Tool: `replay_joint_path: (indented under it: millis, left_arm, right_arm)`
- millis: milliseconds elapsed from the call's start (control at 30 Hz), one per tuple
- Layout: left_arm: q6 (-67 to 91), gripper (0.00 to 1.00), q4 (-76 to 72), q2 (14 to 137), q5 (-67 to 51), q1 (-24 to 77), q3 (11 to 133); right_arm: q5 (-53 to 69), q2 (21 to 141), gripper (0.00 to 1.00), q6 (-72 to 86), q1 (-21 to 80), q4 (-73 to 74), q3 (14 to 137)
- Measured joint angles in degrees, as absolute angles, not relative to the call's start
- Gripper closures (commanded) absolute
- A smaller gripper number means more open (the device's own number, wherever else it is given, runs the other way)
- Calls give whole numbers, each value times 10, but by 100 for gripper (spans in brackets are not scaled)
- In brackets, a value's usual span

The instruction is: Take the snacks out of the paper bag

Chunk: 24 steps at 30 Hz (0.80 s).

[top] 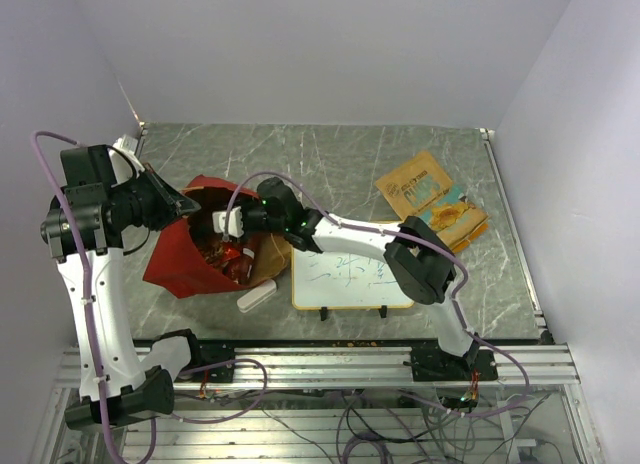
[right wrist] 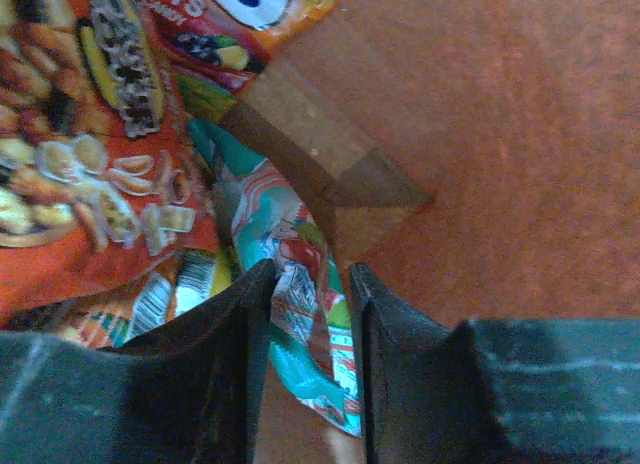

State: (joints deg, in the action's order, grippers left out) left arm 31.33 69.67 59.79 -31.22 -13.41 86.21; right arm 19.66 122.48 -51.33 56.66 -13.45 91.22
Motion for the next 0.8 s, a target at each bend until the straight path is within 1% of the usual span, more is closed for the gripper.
replay_joint_path:
  millis: [67,100,133,200,567,800]
  left_arm:
    - [321,93,696,597,-313,-134,861]
    - [326,93,692,595,-313,-134,858]
    - [331,93,688,592,-313,-134,853]
    - [340,93,685,588,-314,-134,844]
    - [348,93,677,588,-298,-134,850]
    - [352,93,664,588,-278,-134,866]
  right_arm:
    - [206,1224,77,-512,566,-158,895]
    - [211,1224,83,-513,566,-161,888]
    - [215,1224,92,-514,566,-160,885]
    - [220,1224,100,-519,566,-159,882]
    - [228,1213,100,-498,563,-162,900]
    - [223,1147,100,-482,562,-130,913]
